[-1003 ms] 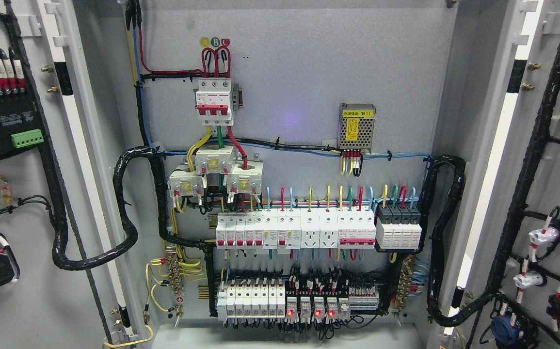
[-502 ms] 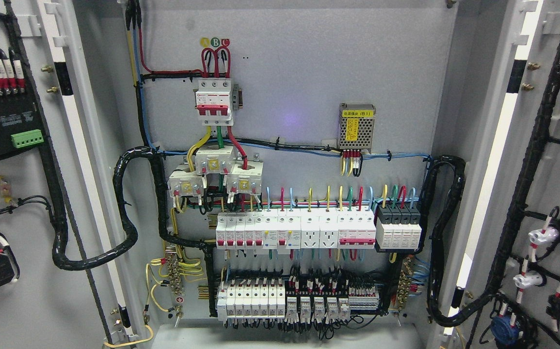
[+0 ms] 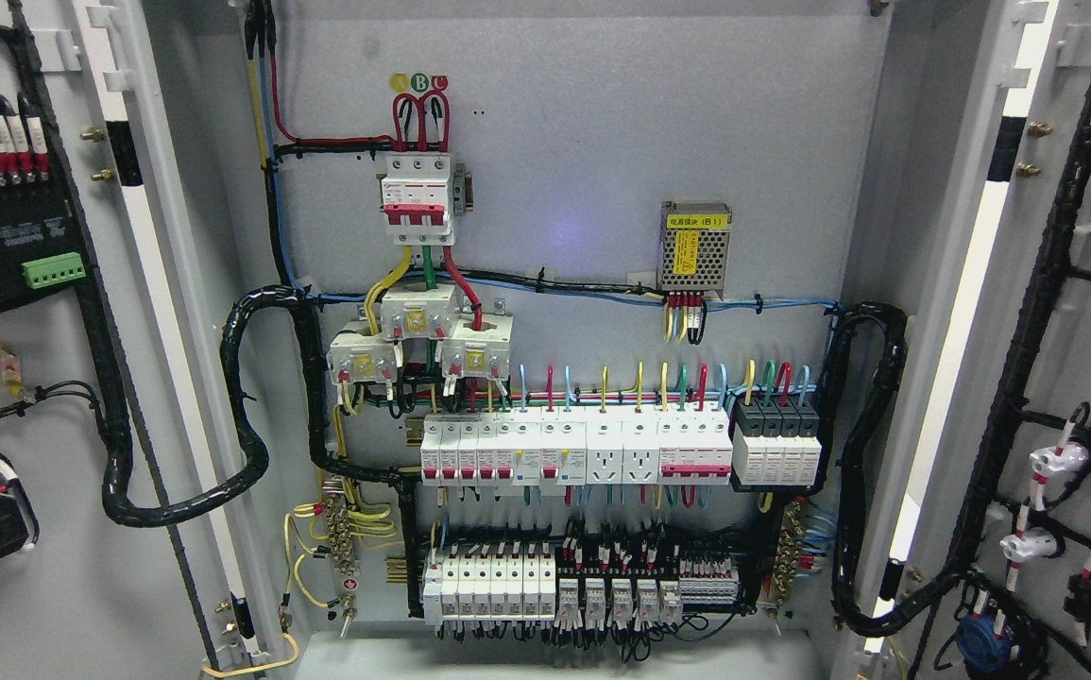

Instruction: Open door with both hands

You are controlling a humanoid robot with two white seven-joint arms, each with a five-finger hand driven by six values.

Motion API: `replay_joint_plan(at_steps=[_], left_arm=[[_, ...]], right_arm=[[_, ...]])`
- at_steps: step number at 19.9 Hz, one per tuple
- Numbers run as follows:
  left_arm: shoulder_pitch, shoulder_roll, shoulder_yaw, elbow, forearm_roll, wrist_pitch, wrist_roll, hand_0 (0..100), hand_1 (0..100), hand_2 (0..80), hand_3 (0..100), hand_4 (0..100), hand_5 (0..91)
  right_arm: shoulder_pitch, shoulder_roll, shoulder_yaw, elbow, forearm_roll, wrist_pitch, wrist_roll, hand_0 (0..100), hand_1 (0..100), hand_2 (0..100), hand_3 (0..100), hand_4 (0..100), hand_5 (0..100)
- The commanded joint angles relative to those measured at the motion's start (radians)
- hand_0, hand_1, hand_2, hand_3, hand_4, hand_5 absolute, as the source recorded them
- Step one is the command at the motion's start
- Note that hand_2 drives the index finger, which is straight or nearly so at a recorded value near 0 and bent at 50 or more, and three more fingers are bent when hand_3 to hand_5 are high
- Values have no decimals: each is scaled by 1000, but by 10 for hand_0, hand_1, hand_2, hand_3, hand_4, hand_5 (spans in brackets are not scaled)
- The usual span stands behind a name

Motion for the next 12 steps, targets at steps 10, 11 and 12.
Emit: replay_joint_plan(at_steps=[10, 11, 12], left_arm=[[-224, -220, -113, 971, -62, -2, -118, 0, 0, 0, 0, 0, 0], [-245, -225, -113, 1026, -62, -2, -144, 0, 0, 0, 0, 0, 0], [-265, -228, -113, 1076, -62, -1, -176, 0, 0, 0, 0, 0, 0]], right_arm=[[-159, 162, 56, 884, 155, 10, -112, 0, 0, 0, 0, 0, 0], [-169, 173, 59, 921, 162, 9, -135, 0, 0, 0, 0, 0, 0], [-185, 174, 59, 955, 185, 10, -170, 0, 0, 0, 0, 0, 0]])
